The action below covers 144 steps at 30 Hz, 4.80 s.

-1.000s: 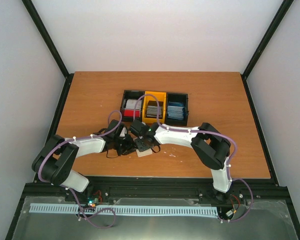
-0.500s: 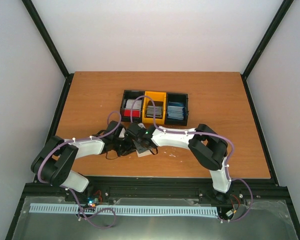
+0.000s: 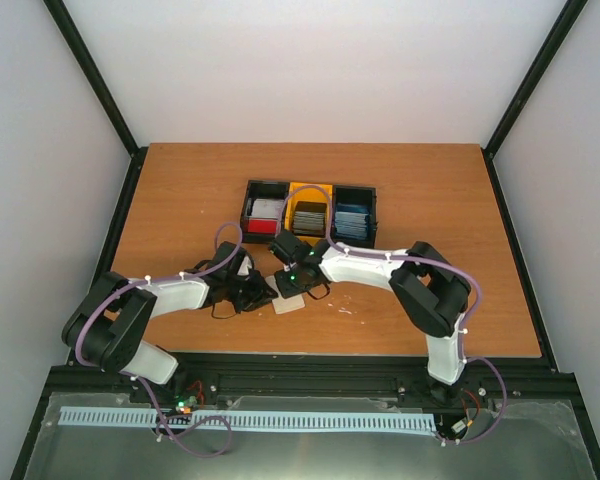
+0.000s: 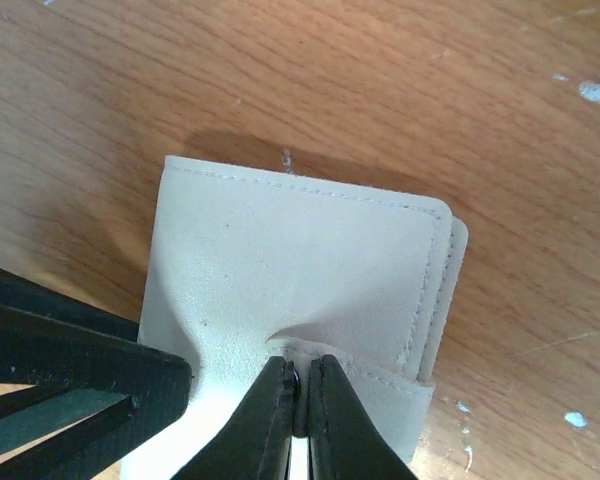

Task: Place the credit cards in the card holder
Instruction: Open the card holder at the center of the board.

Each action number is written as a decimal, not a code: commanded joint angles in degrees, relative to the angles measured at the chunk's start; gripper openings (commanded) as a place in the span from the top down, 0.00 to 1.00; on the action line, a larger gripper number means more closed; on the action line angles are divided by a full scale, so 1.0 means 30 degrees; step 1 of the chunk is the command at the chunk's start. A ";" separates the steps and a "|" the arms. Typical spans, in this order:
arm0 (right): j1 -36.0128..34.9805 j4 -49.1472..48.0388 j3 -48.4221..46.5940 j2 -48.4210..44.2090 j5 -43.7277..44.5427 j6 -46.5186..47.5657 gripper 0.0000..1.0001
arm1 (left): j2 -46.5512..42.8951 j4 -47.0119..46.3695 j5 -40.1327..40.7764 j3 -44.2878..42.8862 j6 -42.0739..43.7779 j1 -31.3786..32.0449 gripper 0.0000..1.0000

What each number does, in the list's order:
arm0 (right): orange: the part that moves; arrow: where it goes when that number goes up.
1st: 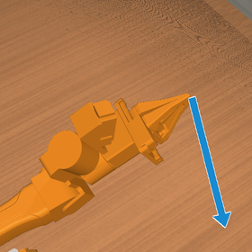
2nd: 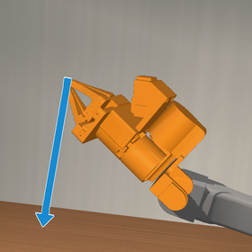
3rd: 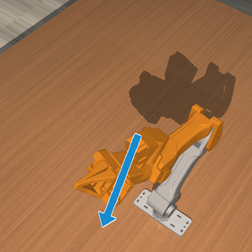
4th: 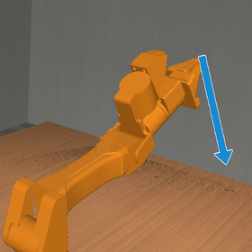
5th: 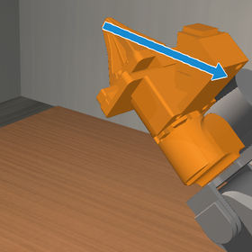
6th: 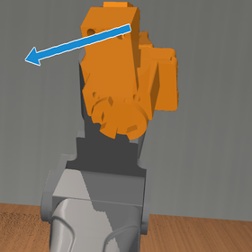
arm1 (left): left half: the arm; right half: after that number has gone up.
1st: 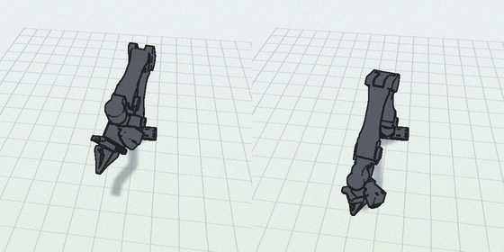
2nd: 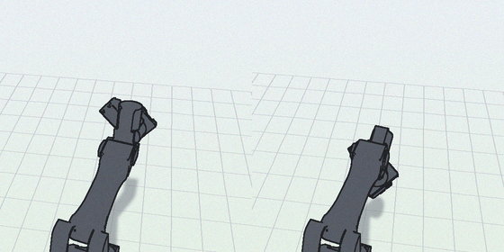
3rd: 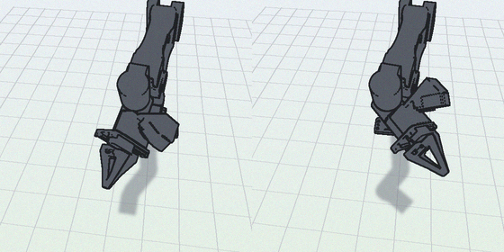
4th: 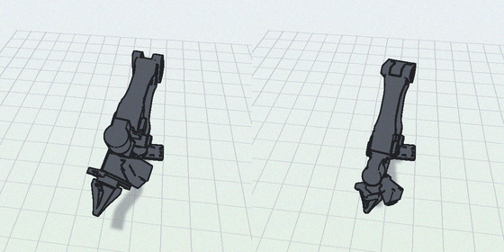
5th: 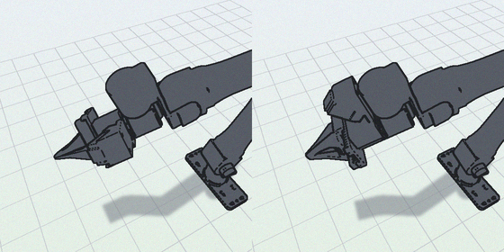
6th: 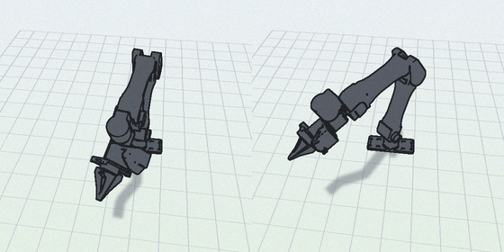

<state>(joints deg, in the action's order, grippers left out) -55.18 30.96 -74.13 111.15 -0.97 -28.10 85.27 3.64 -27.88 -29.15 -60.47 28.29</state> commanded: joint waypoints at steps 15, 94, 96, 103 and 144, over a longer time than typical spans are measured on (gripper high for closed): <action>0.2748 -0.6524 0.4124 -0.2820 -0.7913 -0.3938 0.97 | 0.1918 0.3379 0.3078 0.1277 0.0223 -0.0086 0.80; 0.1177 0.1952 0.0562 -0.0903 0.4794 -0.2246 0.76 | 0.3708 0.4930 0.4598 -0.0178 0.0407 -0.0130 0.82; 0.1349 0.1424 0.0781 -0.1034 0.3963 -0.1967 0.80 | 0.3607 0.4910 0.4627 -0.0215 0.0437 -0.0115 0.82; 0.1635 0.0881 0.0969 -0.1606 0.1791 -0.1390 0.97 | 0.2249 0.4617 0.4512 -0.0216 0.0484 -0.0115 0.76; 0.1759 0.2235 0.0209 -0.4567 -0.2105 -0.2263 0.97 | -0.2842 0.1063 -0.0097 -0.0738 0.4969 -0.0408 0.30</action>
<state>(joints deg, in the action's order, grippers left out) -50.17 37.52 -73.78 96.73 -8.45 -34.96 75.31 4.75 -29.06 -29.17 -47.05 27.38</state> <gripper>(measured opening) 0.031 0.709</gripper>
